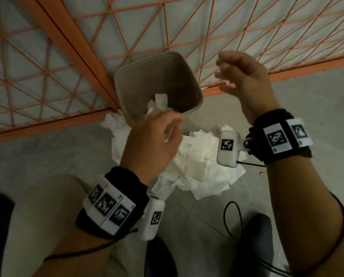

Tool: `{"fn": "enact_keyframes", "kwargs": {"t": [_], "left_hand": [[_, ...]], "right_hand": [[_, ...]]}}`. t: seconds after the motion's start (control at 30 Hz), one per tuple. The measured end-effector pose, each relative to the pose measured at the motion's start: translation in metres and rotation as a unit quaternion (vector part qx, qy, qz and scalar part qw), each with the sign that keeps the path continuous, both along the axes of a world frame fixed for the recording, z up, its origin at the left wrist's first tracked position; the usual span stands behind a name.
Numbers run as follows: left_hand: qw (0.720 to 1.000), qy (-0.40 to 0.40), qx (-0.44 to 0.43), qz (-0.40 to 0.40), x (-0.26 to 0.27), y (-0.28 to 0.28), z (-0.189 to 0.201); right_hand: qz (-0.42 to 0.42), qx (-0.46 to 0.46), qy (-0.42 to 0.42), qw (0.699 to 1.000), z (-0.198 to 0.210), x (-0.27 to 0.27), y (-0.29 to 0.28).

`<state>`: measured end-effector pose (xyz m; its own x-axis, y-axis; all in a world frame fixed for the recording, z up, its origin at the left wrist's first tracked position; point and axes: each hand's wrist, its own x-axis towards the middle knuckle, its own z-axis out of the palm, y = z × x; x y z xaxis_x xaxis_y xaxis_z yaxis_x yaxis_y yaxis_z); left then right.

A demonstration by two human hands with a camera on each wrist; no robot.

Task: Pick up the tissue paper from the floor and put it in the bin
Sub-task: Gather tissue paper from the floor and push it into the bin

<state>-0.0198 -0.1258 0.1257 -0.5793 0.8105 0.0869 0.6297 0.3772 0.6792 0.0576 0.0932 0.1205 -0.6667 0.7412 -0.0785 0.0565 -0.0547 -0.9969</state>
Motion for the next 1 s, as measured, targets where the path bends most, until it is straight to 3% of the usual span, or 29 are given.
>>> {"fn": "enact_keyframes", "kwargs": {"t": [0.1,0.23,0.33,0.47,0.6,0.7,0.9,1.0], "left_hand": [[0.977,-0.016,-0.193,-0.09,0.017,0.018,-0.044],[0.936,0.002,-0.334,-0.113,0.016,0.047,-0.105],[0.916,0.053,-0.377,-0.126,0.015,0.066,-0.132],[0.89,0.111,-0.426,-0.12,0.015,0.081,-0.154],[0.89,0.167,-0.401,-0.135,0.011,0.086,-0.163],[0.911,0.17,-0.348,-0.144,0.01,0.08,-0.15],[0.972,0.091,-0.208,-0.054,0.001,0.07,-0.075],[0.987,0.054,-0.144,-0.037,-0.003,0.063,-0.026]], "right_hand": [[-0.072,-0.047,-0.14,0.986,-0.046,0.045,-0.011],[0.009,-0.117,-0.381,0.917,-0.122,0.082,-0.054],[0.066,-0.131,-0.434,0.889,-0.158,0.085,-0.091],[0.047,-0.094,-0.439,0.892,-0.177,0.085,-0.112],[0.031,-0.082,-0.427,0.9,-0.166,0.097,-0.102],[0.022,-0.097,-0.406,0.908,-0.151,0.106,-0.082],[0.037,-0.058,-0.358,0.931,-0.1,0.113,-0.044],[0.046,-0.029,-0.337,0.94,-0.065,0.109,-0.027]]}}
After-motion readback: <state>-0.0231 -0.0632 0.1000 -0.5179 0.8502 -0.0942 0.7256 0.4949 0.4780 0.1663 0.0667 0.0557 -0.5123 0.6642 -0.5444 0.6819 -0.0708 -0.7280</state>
